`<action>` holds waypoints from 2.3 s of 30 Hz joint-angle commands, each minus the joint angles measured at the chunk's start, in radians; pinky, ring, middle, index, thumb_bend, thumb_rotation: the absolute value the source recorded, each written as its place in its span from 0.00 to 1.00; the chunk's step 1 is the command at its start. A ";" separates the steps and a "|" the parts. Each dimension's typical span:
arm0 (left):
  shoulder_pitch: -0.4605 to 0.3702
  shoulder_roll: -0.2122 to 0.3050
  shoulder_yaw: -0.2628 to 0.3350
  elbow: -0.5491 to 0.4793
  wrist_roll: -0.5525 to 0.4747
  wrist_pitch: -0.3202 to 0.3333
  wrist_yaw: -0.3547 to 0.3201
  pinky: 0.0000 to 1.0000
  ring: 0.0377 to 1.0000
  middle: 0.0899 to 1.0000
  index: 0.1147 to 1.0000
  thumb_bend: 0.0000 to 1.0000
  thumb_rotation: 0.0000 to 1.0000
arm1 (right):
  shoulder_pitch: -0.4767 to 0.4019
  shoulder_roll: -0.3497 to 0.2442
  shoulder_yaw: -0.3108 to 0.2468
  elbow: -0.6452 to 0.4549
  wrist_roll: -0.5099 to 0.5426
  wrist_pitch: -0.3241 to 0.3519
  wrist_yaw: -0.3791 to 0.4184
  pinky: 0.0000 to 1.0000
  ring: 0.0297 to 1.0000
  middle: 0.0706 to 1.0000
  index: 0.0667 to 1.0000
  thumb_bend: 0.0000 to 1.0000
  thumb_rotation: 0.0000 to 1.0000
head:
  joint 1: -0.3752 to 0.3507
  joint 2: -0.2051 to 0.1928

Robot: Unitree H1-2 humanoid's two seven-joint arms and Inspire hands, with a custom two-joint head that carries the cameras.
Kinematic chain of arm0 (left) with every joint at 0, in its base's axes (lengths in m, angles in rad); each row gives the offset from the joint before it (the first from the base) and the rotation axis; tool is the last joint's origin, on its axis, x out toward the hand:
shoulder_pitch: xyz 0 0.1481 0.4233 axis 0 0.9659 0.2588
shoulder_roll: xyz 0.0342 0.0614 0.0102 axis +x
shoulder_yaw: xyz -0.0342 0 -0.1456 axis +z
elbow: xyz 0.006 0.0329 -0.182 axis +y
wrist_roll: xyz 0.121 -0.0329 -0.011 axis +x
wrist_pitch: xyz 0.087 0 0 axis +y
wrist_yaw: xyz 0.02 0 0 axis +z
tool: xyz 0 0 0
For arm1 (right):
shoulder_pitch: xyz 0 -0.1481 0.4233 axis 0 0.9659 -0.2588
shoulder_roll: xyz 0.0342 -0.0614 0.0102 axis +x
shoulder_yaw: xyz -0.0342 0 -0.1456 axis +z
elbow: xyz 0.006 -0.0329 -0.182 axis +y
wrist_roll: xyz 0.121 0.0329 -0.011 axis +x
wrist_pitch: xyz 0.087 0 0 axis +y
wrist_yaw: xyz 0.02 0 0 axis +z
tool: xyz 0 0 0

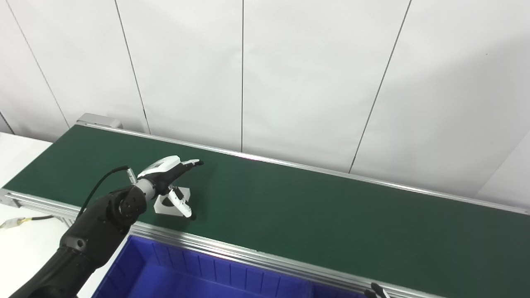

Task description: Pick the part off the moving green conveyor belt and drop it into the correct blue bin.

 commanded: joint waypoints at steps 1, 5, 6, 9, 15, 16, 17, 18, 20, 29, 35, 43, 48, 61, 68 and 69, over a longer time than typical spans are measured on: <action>-0.050 0.020 0.002 -0.016 0.018 0.028 0.021 0.91 0.99 0.99 0.97 0.94 0.04 | -0.006 -0.012 -0.004 -0.020 0.018 -0.060 0.001 0.87 0.88 0.88 0.94 0.87 0.43 | 0.003 -0.001; -0.047 0.018 -0.014 -0.042 0.040 0.095 -0.002 0.94 1.00 1.00 0.98 0.91 0.00 | -0.005 -0.019 -0.001 -0.021 0.022 -0.061 -0.003 0.86 0.87 0.88 0.94 0.87 0.45 | 0.019 0.005; -0.047 0.020 -0.021 -0.047 0.045 0.109 -0.008 0.96 1.00 1.00 0.99 0.90 0.00 | -0.005 -0.020 0.000 -0.022 0.023 -0.061 -0.004 0.87 0.88 0.88 0.95 0.86 0.45 | 0.021 0.006; -0.049 0.025 -0.040 -0.055 0.063 0.140 -0.021 0.99 1.00 1.00 0.99 0.89 0.00 | -0.005 -0.022 0.001 -0.020 0.026 -0.061 -0.004 0.88 0.88 0.88 0.94 0.86 0.46 | 0.024 0.007; -0.044 0.005 -0.029 -0.026 0.044 0.115 0.033 0.90 0.96 0.97 0.96 0.83 0.00 | -0.006 -0.023 0.001 -0.019 0.020 -0.061 -0.010 0.86 0.88 0.88 0.94 0.86 0.48 | 0.026 0.008; -0.043 -0.003 -0.021 -0.017 0.029 0.107 0.041 0.89 0.95 0.96 0.95 0.83 0.00 | -0.006 -0.024 0.002 -0.018 0.017 -0.061 -0.013 0.86 0.88 0.88 0.94 0.86 0.48 | 0.026 0.008; -0.043 -0.008 -0.015 -0.010 0.020 0.100 0.046 0.76 0.87 0.94 0.93 0.80 0.00 | -0.006 -0.025 0.002 -0.018 0.015 -0.061 -0.015 0.87 0.87 0.88 0.94 0.86 0.48 | 0.026 0.008; -0.040 -0.014 -0.012 -0.009 0.014 0.092 0.056 0.72 0.84 0.94 0.93 0.79 0.00 | -0.006 -0.025 0.002 -0.019 0.013 -0.061 -0.018 0.87 0.87 0.88 0.94 0.86 0.48 | 0.033 0.014; -0.035 -0.021 -0.011 -0.006 0.009 0.076 0.073 0.61 0.75 0.90 0.89 0.74 0.00 | -0.004 -0.025 0.002 -0.022 0.013 -0.061 -0.021 0.85 0.87 0.87 0.94 0.86 0.49 | 0.036 0.017; -0.054 -0.039 -0.077 0.094 0.075 -0.107 0.242 0.32 0.38 0.43 0.47 0.50 0.00 | 0.002 -0.024 0.005 -0.031 0.008 -0.062 -0.039 0.84 0.85 0.87 0.93 0.86 0.50 | 0.039 0.023; -0.067 -0.050 -0.092 0.107 0.079 -0.105 0.236 0.41 0.39 0.45 0.45 0.50 0.00 | 0.003 -0.020 0.007 -0.032 0.010 -0.061 -0.045 0.85 0.85 0.87 0.93 0.86 0.51 | 0.040 0.025; -0.063 -0.048 -0.100 0.084 0.083 -0.110 0.208 0.41 0.38 0.46 0.46 0.50 0.00 | -0.001 -0.021 0.012 -0.028 0.026 -0.062 -0.048 0.84 0.85 0.86 0.93 0.85 0.49 | 0.037 0.028; -0.048 -0.042 -0.073 0.066 0.065 -0.163 0.257 0.39 0.37 0.45 0.46 0.50 0.00 | -0.001 -0.023 0.015 -0.029 0.019 -0.062 -0.052 0.84 0.85 0.87 0.93 0.86 0.52 | 0.026 0.033; 0.104 -0.148 0.139 -0.315 -0.207 -0.293 0.303 0.42 0.43 0.46 0.42 0.48 0.00 | 0.009 -0.010 0.019 -0.054 0.005 -0.061 -0.051 0.85 0.85 0.87 0.93 0.88 0.52 | -0.078 0.067; 0.184 -0.199 0.177 -0.393 -0.355 -0.324 0.263 0.43 0.45 0.44 0.42 0.48 0.00 | 0.019 0.015 0.018 -0.073 -0.019 -0.059 -0.050 0.85 0.86 0.86 0.93 0.88 0.52 | -0.158 0.112; 0.199 -0.207 0.178 -0.401 -0.367 -0.330 0.260 0.42 0.45 0.44 0.42 0.48 0.00 | 0.020 0.020 0.017 -0.078 -0.018 -0.055 -0.047 0.85 0.86 0.86 0.94 0.89 0.53 | -0.167 0.122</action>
